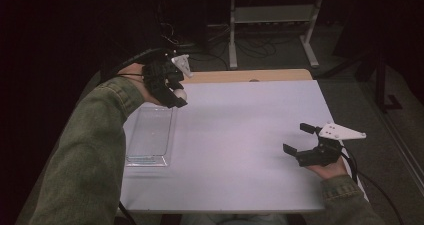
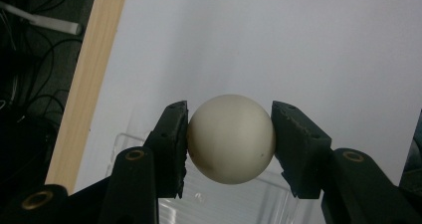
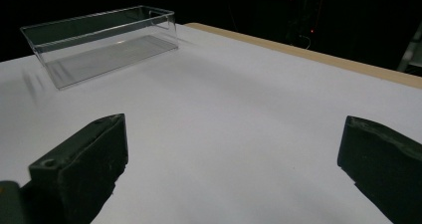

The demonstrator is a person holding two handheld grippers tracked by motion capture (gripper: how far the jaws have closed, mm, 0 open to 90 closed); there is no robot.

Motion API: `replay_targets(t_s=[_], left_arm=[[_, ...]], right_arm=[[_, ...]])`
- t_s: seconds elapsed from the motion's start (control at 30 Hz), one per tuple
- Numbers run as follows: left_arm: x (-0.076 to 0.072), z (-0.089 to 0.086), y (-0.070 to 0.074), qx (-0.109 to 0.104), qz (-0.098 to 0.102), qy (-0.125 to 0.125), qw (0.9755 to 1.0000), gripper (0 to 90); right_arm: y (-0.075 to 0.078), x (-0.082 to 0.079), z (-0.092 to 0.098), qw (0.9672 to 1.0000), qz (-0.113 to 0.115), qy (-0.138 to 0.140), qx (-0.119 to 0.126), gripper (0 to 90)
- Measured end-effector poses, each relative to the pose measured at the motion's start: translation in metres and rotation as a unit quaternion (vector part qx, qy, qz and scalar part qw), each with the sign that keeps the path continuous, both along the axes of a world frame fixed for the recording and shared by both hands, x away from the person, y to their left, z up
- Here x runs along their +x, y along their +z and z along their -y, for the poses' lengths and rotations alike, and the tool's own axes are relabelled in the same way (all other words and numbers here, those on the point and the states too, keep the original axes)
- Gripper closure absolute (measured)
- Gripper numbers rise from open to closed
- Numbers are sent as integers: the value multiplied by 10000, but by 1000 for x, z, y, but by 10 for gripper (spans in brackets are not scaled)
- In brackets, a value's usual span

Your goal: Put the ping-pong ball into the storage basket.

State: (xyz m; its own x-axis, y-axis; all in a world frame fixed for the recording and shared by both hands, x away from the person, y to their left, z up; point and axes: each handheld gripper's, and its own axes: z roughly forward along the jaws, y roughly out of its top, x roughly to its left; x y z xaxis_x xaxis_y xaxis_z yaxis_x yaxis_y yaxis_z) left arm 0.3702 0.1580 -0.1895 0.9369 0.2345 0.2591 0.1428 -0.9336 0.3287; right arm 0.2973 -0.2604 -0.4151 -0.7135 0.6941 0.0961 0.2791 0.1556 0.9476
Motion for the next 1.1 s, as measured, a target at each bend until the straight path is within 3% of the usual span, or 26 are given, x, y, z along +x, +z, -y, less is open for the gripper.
replay_targets(t_s=[0.33,0.8,1.1], left_arm=[[-5,-21,-4,72,-73,172,9998,499],[-11,-33,-7,143,-190,147,9996,499],[-11,-43,-14,243,-266,260,9990,498]], right_arm=[[0,0,-1,10000,-14,4,-19,0],[1,-1,0,10000,2,-15,-30,0],[2,-3,2,10000,4,-51,-33,0]])
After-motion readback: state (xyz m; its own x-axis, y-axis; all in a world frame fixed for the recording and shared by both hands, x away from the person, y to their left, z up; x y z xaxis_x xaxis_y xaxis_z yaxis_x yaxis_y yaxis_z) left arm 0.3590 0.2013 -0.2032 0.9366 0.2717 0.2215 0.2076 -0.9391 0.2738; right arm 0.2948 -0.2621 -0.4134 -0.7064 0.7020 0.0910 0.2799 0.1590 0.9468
